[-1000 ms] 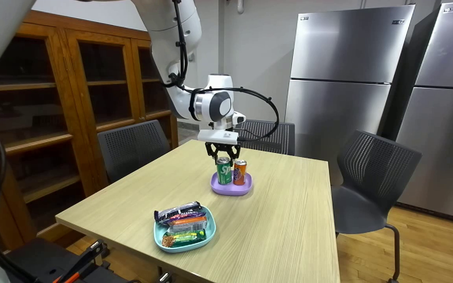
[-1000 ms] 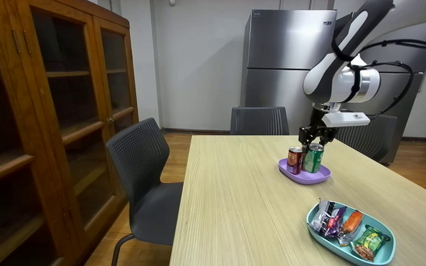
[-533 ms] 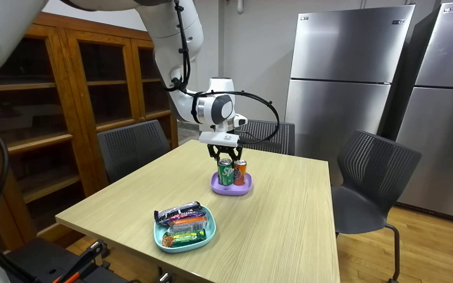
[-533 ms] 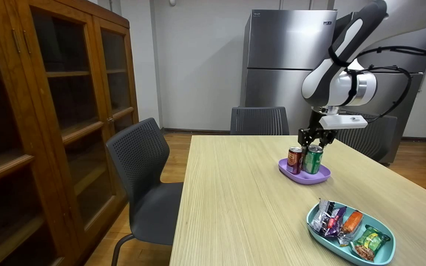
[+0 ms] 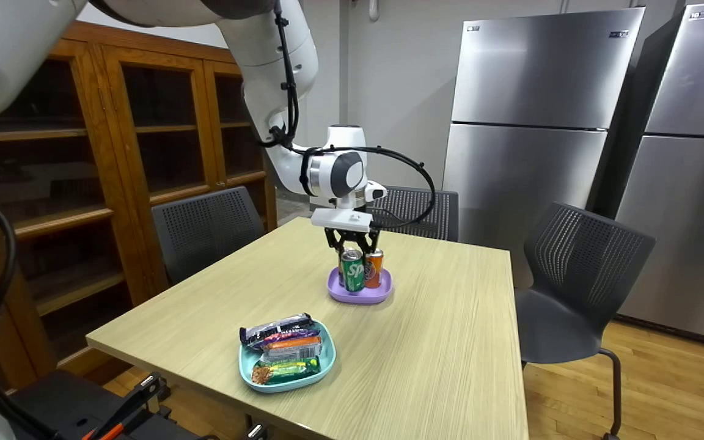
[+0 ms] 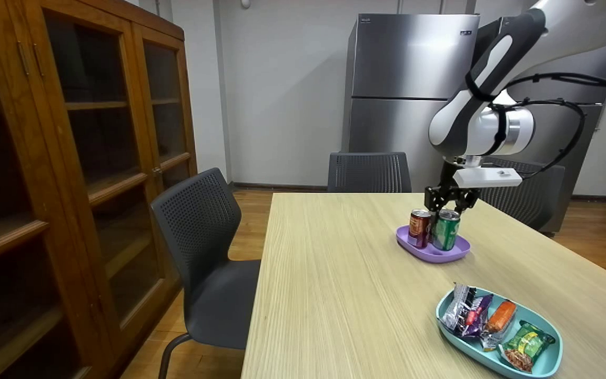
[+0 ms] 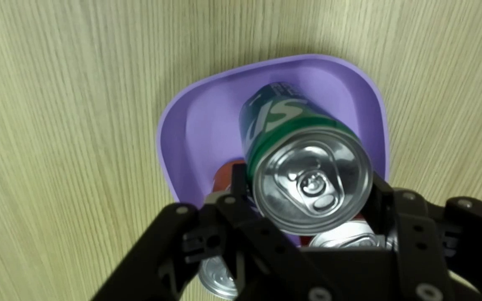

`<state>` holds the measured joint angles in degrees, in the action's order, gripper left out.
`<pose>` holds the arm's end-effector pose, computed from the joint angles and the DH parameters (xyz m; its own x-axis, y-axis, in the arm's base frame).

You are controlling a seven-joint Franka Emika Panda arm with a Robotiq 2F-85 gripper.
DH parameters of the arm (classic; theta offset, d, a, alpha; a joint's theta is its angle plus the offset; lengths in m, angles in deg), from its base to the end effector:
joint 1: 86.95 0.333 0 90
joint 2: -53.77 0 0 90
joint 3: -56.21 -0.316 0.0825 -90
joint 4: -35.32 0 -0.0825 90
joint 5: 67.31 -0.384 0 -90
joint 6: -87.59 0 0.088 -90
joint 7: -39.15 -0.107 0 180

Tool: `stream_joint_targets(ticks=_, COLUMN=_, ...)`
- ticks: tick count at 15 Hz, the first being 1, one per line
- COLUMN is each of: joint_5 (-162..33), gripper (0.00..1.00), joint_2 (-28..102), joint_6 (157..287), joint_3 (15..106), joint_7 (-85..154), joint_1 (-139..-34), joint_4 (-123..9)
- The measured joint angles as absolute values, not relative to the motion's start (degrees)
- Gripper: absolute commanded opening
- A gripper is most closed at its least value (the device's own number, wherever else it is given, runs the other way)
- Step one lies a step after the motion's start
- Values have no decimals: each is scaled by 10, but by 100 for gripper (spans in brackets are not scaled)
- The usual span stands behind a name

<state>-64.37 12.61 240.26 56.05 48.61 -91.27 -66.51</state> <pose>0.6702 -0.0474 0.1689 0.9774 0.1376 0.1605 0.1301 -0.9899 0.0562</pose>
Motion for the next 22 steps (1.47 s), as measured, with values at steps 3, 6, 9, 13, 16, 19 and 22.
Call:
stream_joint_targets(ticks=3, joint_5=-644, gripper=38, joint_2=120, joint_6=2403, joint_3=562, joint_7=486, joint_1=-913, joint_4=-661)
stream_joint_targets(ticks=6, joint_5=-644, gripper=38, joint_2=114, joint_6=2403, joint_3=563, joint_7=485, joint_1=-913, joint_4=-655)
stream_joint_targets(ticks=9, joint_5=-644, gripper=38, joint_2=111, joint_6=2403, joint_3=563, joint_7=484, joint_1=-913, joint_4=-652)
stream_joint_targets(ticks=13, joint_5=-644, gripper=90, joint_2=106, joint_6=2402, joint_3=563, joint_7=482, joint_1=-912, joint_4=-646)
stream_joint_targets(ticks=16, joint_5=-644, gripper=100, joint_2=103, joint_6=2402, joint_3=563, joint_7=481, joint_1=-911, joint_4=-642)
stream_joint_targets(ticks=19, joint_5=-644, gripper=100, joint_2=103, joint_6=2402, joint_3=563, joint_7=481, joint_1=-910, joint_4=-637)
stream_joint_targets(ticks=22, joint_5=-644, gripper=100, joint_2=104, joint_6=2402, joint_3=563, joint_7=481, joint_1=-909, joint_4=-633)
